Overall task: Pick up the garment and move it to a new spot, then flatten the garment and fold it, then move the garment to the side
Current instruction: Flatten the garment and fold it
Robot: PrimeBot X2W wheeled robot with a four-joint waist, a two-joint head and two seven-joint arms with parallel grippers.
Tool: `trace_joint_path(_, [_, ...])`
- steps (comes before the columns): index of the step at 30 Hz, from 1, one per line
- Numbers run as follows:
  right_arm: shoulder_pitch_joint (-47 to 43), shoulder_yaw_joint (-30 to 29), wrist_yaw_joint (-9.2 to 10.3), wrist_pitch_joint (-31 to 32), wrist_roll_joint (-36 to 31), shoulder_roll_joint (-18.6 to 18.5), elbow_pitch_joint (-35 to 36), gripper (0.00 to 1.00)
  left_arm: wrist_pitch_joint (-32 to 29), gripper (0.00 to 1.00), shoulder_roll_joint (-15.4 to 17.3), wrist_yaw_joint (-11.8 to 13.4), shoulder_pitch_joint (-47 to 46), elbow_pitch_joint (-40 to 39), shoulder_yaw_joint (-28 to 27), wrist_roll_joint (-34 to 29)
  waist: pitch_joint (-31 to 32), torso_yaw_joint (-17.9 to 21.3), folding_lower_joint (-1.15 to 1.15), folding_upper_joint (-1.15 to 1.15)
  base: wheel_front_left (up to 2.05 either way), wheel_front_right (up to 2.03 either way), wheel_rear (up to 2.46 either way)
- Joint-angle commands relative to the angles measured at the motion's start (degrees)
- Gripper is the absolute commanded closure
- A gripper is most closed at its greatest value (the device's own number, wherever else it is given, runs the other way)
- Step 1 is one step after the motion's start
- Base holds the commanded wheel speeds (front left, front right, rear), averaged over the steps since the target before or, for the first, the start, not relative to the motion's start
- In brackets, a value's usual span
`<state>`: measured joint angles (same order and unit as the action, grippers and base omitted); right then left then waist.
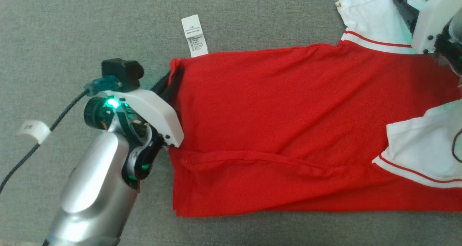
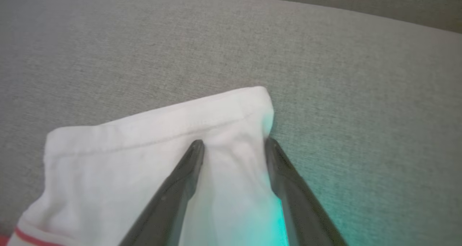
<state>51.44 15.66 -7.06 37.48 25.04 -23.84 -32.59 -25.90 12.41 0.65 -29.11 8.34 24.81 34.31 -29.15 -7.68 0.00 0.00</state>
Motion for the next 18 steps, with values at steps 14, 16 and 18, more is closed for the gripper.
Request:
trace_joint_path(14, [0.34, 0.81, -0.43, -8.87, 10.54, -2.35, 8.2, 1.0, 7.47, 1.0, 1.9, 1.33, 1.6, -5.95, -6.34, 1.9, 2.73, 3.8, 0.0, 0.0, 0.0, 0.0, 0.0])
trace_joint_path(16, [-1.76, 0.96, -0.43, -9.61, 12.25, -3.8, 11.13, 1.0, 8.27, 1.0, 2.3, 1.45, 3.44, -8.44, -7.09, 2.48, 3.5, 4.72, 0.0, 0.0, 0.0, 0.0, 0.0])
trace_joint_path(18, [-4.54, 0.31, -0.43, -10.38, 14.07, -5.1, 14.07, 1.0, 8.62, 1.0, 2.59, 1.57, 5.71, -10.95, -7.61, 3.29, 4.68, 5.54, 0.0, 0.0, 0.0, 0.0, 0.0])
